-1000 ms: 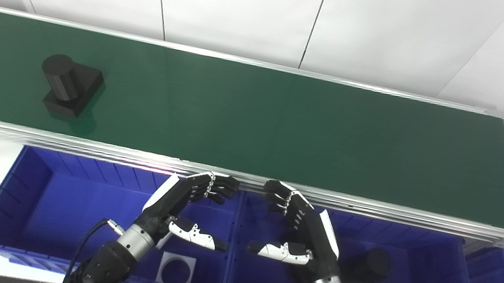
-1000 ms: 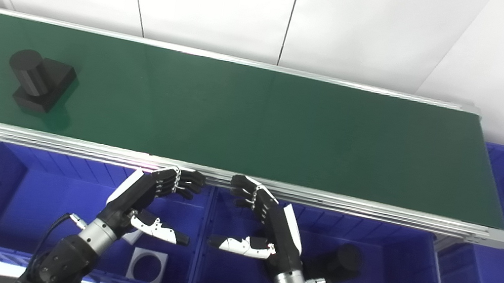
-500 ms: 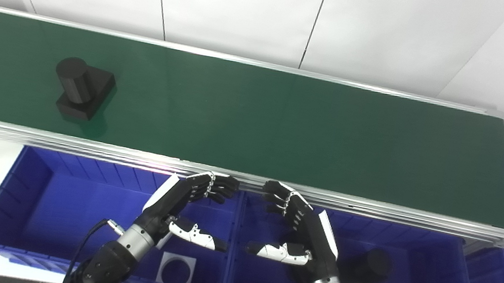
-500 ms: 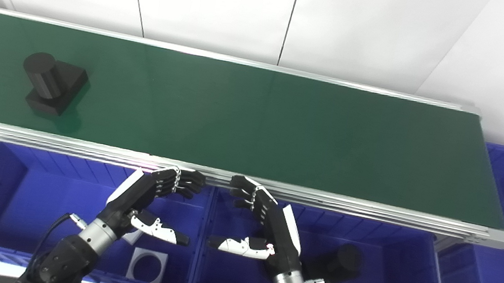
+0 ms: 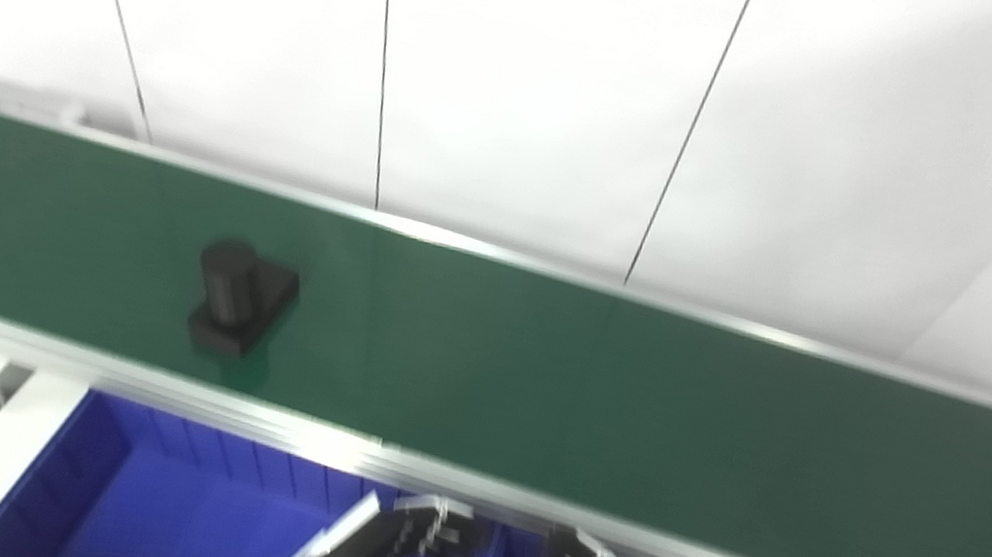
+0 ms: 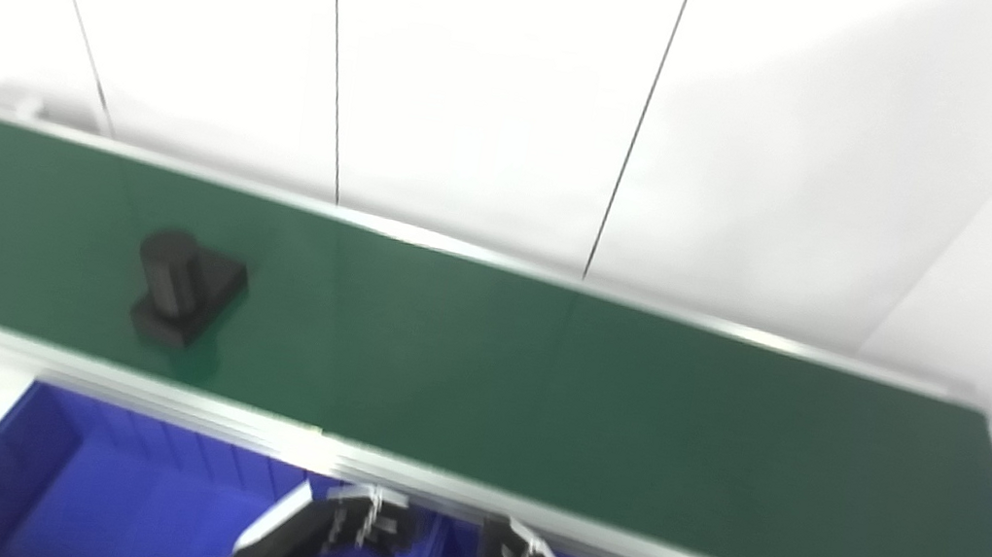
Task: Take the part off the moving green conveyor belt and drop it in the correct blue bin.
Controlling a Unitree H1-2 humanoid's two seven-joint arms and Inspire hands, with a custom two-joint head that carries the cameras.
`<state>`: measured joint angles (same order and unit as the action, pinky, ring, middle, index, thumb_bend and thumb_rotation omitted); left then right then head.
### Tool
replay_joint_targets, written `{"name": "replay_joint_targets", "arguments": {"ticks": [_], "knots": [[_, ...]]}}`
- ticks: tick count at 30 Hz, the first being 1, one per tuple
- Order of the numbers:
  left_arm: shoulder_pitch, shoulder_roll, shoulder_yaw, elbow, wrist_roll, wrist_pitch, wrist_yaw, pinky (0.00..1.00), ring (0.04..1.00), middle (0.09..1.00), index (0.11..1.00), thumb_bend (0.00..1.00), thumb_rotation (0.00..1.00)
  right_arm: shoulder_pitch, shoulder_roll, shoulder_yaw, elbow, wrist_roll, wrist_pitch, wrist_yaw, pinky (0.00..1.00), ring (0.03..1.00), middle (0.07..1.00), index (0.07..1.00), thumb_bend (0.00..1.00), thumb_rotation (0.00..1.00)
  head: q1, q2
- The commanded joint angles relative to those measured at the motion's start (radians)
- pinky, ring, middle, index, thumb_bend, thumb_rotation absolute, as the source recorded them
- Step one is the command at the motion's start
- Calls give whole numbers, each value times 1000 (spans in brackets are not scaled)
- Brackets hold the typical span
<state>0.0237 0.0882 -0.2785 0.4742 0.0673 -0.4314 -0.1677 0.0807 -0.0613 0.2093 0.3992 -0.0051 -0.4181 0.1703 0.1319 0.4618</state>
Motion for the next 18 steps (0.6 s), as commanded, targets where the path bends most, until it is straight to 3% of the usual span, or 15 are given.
{"name": "replay_joint_targets", "arguments": {"ticks": [1,7,18], "knots": [[-30,-4,-9,0,2,-38,18,658,699,729,720,973,176,-27,11,-14,-4,21,-52,26,707,775,792,781,855,166,9,-8],[-49,-2,-29,37,7,-39,38,679,705,730,724,978,198,-38,16,-38,20,27,-52,49,703,768,783,767,872,144,22,-27],[-58,-8,-46,49,2,-39,56,690,701,728,730,969,153,-41,18,-68,2,37,-52,89,695,762,781,766,873,126,30,-21]]}}
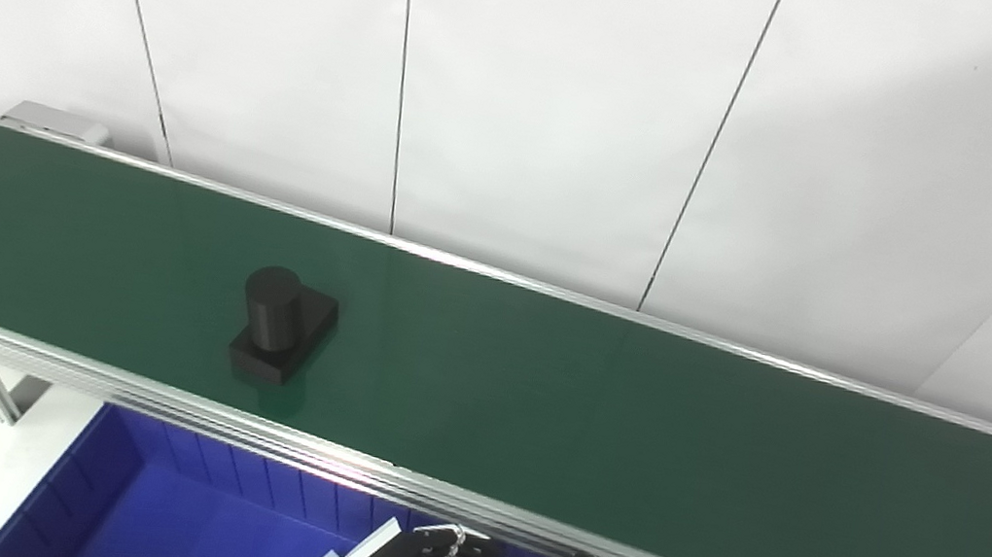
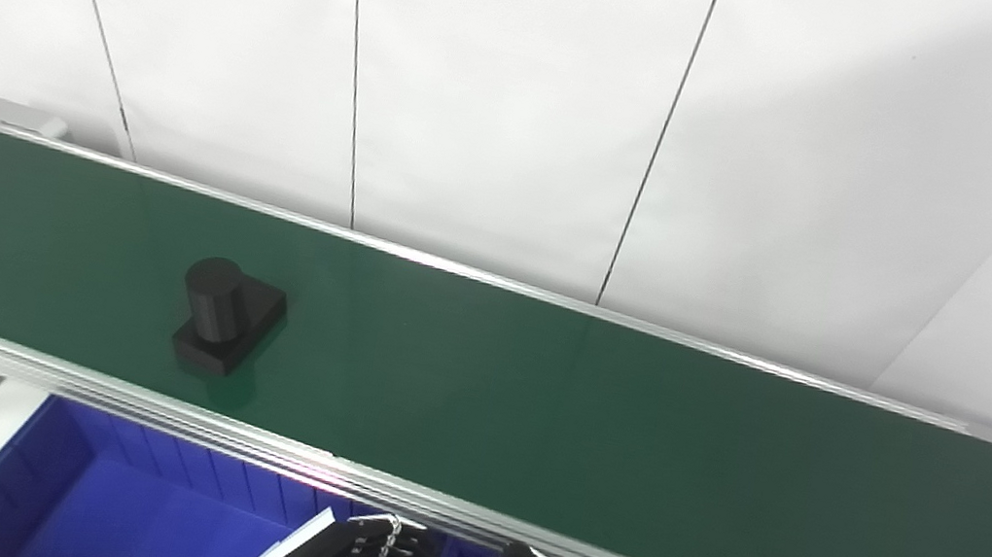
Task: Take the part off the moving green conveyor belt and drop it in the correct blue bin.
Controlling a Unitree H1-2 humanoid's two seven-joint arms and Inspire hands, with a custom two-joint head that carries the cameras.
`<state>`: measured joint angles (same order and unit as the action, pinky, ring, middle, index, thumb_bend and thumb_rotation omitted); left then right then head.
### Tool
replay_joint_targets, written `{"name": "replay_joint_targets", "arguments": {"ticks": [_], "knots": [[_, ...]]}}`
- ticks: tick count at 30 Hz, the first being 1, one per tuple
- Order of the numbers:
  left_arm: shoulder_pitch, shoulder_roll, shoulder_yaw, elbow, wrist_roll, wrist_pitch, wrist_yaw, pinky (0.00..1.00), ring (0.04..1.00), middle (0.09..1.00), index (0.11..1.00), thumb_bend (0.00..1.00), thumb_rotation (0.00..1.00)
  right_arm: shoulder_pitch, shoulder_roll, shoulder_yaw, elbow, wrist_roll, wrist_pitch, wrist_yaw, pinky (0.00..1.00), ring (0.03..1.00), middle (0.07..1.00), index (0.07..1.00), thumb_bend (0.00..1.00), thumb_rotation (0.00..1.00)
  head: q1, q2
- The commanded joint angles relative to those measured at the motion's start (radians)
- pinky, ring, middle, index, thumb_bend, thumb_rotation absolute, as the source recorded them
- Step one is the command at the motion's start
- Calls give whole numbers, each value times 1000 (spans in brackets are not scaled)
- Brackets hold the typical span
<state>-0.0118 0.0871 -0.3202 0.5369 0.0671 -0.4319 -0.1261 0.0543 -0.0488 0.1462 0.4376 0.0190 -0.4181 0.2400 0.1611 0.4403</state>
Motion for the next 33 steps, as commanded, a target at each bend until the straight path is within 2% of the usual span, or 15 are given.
{"name": "replay_joint_targets", "arguments": {"ticks": [1,7,12,18,21,27,33], "knots": [[-24,-8,-7,-12,3,-38,17,691,700,727,730,969,152,-12,9,-11,-52,27,-52,35,695,762,781,767,873,126,1,-1],[-32,-10,-22,-6,13,-38,38,678,692,726,724,959,143,3,48,-59,-177,141,-52,146,674,739,770,767,869,126,-4,-5],[-37,-13,-22,1,1,-38,37,671,694,728,728,965,140,-3,89,-83,-277,240,-51,217,649,715,749,758,878,184,-9,-8],[-45,-17,-19,18,-6,-38,34,669,703,736,733,960,139,-42,101,-50,-402,357,-12,220,630,695,731,739,939,205,-16,-17],[-49,-18,-18,27,-5,-38,34,678,706,736,736,966,148,-69,100,-47,-438,365,0,199,619,688,728,744,939,215,-18,-18],[-54,-17,-23,36,0,-38,39,673,708,738,737,966,138,-164,99,-76,-376,282,-44,136,617,681,738,755,926,220,-18,-24],[-54,-19,-25,37,-2,-38,40,680,713,743,742,962,141,-255,100,-113,-270,246,-51,133,609,702,755,771,866,187,-12,-29]]}}
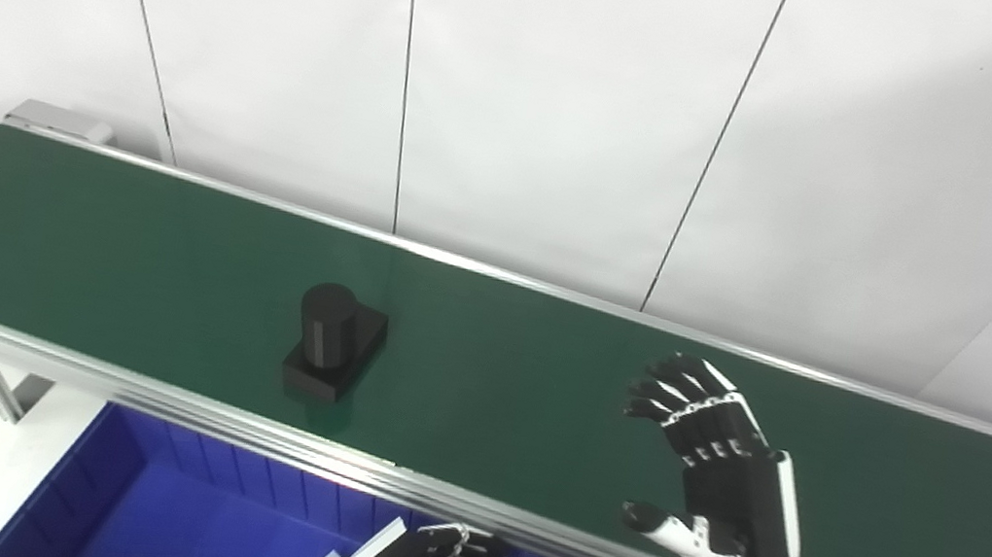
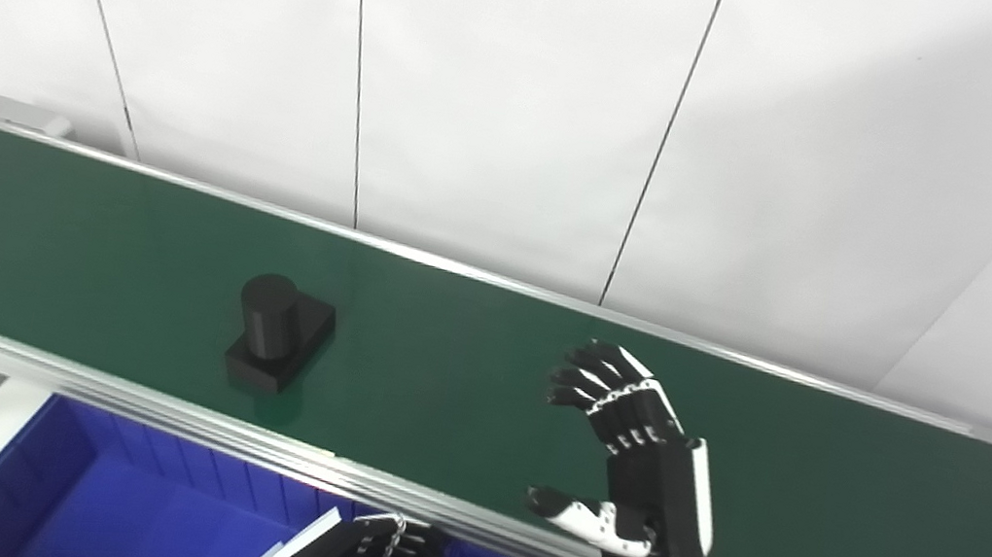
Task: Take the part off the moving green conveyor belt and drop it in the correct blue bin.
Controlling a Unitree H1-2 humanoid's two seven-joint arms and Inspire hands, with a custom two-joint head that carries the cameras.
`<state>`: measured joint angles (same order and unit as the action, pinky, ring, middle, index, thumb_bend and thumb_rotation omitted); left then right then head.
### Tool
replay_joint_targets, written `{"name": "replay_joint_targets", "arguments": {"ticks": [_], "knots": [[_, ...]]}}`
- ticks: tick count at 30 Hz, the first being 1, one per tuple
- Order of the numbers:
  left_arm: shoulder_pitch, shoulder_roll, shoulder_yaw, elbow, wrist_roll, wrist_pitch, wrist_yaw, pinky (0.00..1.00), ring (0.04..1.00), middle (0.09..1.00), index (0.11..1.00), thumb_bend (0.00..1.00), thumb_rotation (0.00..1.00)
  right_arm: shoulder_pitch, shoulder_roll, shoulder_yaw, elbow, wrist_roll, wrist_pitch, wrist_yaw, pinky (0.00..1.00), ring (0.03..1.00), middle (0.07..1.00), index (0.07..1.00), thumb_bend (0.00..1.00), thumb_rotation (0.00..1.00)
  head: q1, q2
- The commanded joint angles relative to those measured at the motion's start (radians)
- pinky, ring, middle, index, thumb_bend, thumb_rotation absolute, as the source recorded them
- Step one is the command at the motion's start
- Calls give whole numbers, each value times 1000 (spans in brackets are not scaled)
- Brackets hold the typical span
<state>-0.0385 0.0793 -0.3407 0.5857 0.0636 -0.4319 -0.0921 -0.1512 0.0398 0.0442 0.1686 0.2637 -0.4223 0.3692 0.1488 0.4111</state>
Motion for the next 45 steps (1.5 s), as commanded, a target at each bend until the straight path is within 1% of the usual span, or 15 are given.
{"name": "replay_joint_targets", "arguments": {"ticks": [1,4,7,11,12,15,16,21,29,31,34,36,40,43,45], "knots": [[-28,-12,-4,-13,2,-38,8,680,713,743,741,961,138,-66,13,-18,19,-5,-47,4,607,703,755,772,861,183,0,1],[-29,-14,-4,-10,2,-38,11,679,709,738,735,968,135,-121,14,-41,80,-31,-47,5,597,708,757,781,848,182,3,1],[-30,-16,-4,-9,3,-38,14,684,711,739,736,977,149,-175,14,-62,144,-41,-48,19,615,711,764,790,868,173,5,0],[-34,-20,-3,-3,-1,-38,12,682,713,741,737,976,145,-230,15,-73,223,-70,-47,22,627,725,772,793,863,173,12,-2],[-34,-21,-3,-2,0,-38,15,683,709,738,734,975,147,-241,15,-73,238,-84,-47,17,628,728,781,798,866,208,12,-2],[-34,-23,-4,-3,3,-38,20,685,707,735,733,980,155,-285,17,-64,308,-138,-47,-17,629,725,782,796,882,224,10,-4],[-34,-23,-5,-4,5,-38,22,688,707,734,732,979,159,-298,19,-62,329,-150,-47,-26,630,728,781,794,884,194,10,-4],[-33,-23,-16,-8,15,-38,37,687,704,733,734,977,173,-357,25,-53,416,-180,-47,-50,628,724,783,794,869,131,11,-5],[-28,-28,-23,-19,6,-38,39,687,707,735,731,991,181,-444,28,-32,537,-227,-48,-103,607,720,792,799,882,148,20,0],[-25,-28,-23,-24,6,-38,39,683,708,734,730,993,184,-465,31,-21,568,-248,-48,-128,591,712,792,796,906,162,20,1],[-22,-29,-25,-31,5,-38,38,682,708,733,730,991,177,-493,33,3,610,-278,-48,-168,583,704,789,798,908,168,21,0],[-21,-29,-30,-35,9,-38,42,672,704,733,732,983,178,-508,36,14,640,-284,-48,-182,597,713,798,799,910,157,21,0],[-17,-28,-35,-44,11,-38,48,659,698,730,729,980,178,-530,40,32,675,-290,-48,-204,602,713,800,794,914,153,23,5],[-13,-30,-37,-51,6,-38,48,663,702,731,727,983,181,-545,41,53,699,-307,-48,-230,596,706,798,790,919,183,23,6],[-11,-30,-40,-55,7,-38,51,664,702,732,726,984,179,-550,46,61,711,-306,-48,-232,599,708,802,793,915,180,24,7]]}}
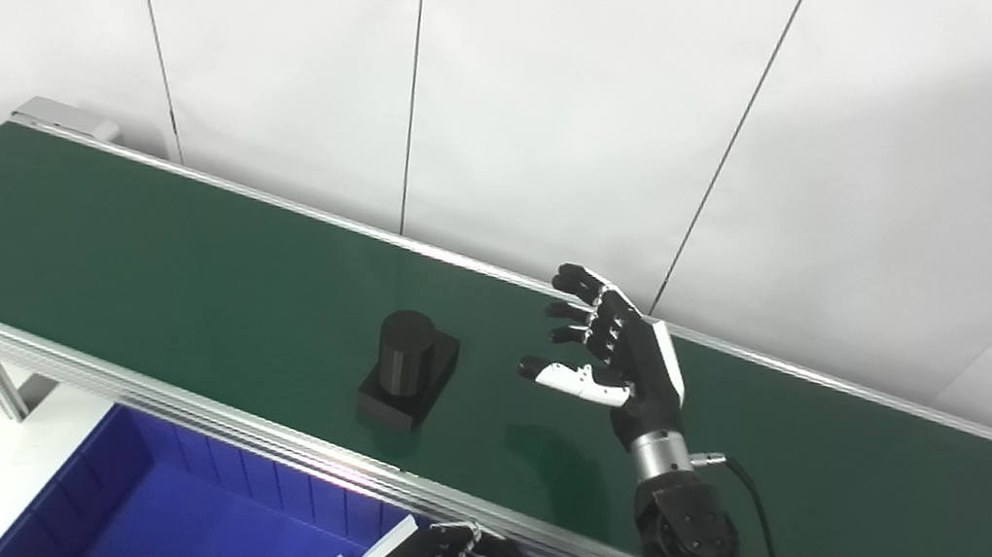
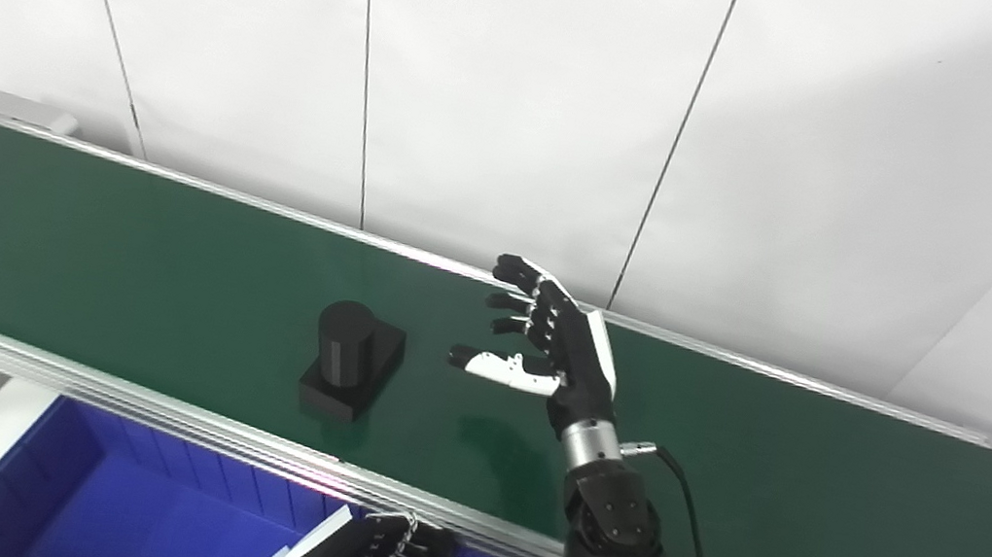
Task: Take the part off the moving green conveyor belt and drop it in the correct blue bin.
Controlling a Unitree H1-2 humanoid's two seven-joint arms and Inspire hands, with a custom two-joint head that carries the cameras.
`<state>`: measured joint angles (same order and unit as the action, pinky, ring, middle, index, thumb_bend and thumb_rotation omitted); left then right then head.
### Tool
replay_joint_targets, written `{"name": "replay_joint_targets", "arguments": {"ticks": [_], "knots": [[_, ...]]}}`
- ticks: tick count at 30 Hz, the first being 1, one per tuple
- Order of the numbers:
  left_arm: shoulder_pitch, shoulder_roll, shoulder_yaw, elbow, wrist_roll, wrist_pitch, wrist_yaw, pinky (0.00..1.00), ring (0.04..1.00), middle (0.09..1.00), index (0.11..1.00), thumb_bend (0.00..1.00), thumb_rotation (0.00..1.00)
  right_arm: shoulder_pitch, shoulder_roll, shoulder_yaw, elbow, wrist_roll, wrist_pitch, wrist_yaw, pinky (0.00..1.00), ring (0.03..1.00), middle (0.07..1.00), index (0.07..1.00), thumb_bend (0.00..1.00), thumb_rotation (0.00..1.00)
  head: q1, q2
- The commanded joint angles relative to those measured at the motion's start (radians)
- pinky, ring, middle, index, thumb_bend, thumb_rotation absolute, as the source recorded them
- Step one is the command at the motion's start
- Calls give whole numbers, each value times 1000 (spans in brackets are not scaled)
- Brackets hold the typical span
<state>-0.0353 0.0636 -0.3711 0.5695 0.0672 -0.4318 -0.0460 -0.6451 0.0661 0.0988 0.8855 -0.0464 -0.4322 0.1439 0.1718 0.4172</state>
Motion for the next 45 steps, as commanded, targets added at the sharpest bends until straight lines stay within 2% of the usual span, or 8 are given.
{"name": "replay_joint_targets", "arguments": {"ticks": [1,11,20,24,32,41,43,45], "knots": [[-13,-13,-12,-41,6,-38,8,661,701,731,726,983,187,-60,22,12,1,2,-38,-9,601,708,805,793,913,173,2,2],[-7,-3,-37,-58,22,-38,40,657,695,729,733,980,202,-86,49,72,58,-32,-38,-55,592,705,800,780,948,201,4,13],[-8,-5,-37,-61,15,-38,39,653,690,725,731,985,196,-79,72,167,85,-120,-38,-196,591,707,789,768,929,131,5,23],[-7,-1,-43,-65,25,-38,53,643,685,721,729,983,203,-78,76,175,105,-109,-38,-198,605,711,789,772,931,114,4,24],[0,-4,-35,-71,6,-38,36,661,698,730,733,982,187,-89,72,185,144,-119,-38,-214,609,716,789,778,925,125,4,28],[12,-1,-26,-93,3,-38,21,675,703,736,740,977,194,-97,59,183,188,-131,-38,-245,584,708,784,771,905,75,-2,36],[14,-1,-23,-97,-1,-38,15,679,707,737,740,974,187,-98,60,180,199,-139,-38,-273,567,683,757,748,909,52,-4,37],[14,-1,-21,-98,-3,-38,11,681,708,739,738,972,178,-99,64,173,208,-142,-38,-303,514,605,696,712,882,13,-5,38]]}}
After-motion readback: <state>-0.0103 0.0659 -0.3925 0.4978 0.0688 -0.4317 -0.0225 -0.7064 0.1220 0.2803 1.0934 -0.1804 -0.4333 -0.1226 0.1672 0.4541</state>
